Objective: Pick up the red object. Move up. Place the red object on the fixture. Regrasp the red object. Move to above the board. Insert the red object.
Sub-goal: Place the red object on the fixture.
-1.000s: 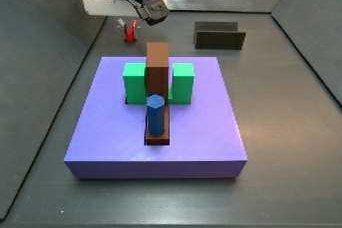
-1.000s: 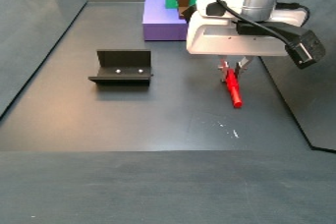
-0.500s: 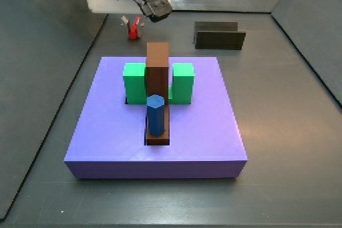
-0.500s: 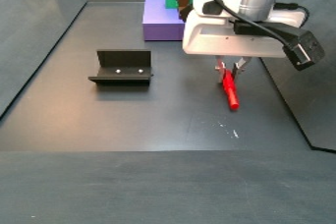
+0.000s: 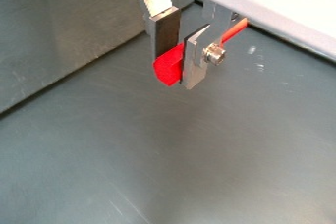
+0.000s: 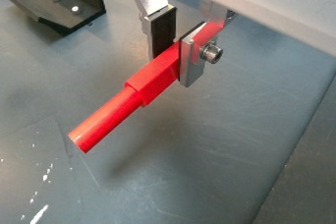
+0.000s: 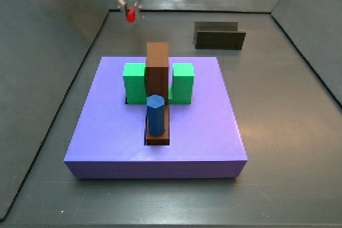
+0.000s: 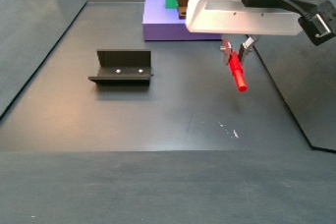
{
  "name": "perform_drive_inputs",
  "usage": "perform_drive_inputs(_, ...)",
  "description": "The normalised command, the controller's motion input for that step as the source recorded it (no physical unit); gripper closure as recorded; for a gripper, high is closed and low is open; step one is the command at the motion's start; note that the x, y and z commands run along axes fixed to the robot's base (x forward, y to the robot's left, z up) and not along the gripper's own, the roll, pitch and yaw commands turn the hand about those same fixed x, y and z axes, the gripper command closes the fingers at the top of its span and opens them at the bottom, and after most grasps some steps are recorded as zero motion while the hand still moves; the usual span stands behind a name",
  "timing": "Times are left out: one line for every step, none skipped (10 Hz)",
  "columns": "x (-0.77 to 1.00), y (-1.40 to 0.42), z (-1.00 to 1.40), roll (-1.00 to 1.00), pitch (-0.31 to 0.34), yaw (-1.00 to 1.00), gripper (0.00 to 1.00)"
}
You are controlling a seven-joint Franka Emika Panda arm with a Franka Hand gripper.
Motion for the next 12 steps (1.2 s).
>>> perform_drive_inputs(1.00,-0.07,0.70,-0.58,0.100,-0.17,1.00)
perform_drive_inputs(1.00,-0.07,0.70,-0.58,0.106,-0.17,1.00)
perform_drive_inputs(1.00,-0.06,0.69,-0.59,0.114,-0.17,1.00)
perform_drive_inputs(1.00,-0.05,0.63,-0.65,0.106,-0.17,1.00)
perform_drive_inputs(0.98,-0.02,0.52,-0.75,0.043,-0.19,1.00)
perform_drive_inputs(0.97,-0.02,0.48,-0.81,0.043,-0.20,1.00)
perform_drive_inputs(0.96,-0.03,0.44,-0.82,0.017,-0.19,1.00)
perform_drive_inputs(0.95,-0.02,0.41,-0.84,0.034,-0.19,1.00)
perform_drive_inputs(0.63,0.00,0.07,-1.00,-0.106,-0.34,1.00)
perform_drive_inputs(0.53,0.00,0.00,-1.00,-0.223,-0.40,1.00)
perform_drive_inputs(0.66,0.00,0.00,-0.97,-0.143,-0.33,1.00)
perform_drive_inputs(0.71,0.00,0.00,-0.97,-0.086,-0.29,1.00)
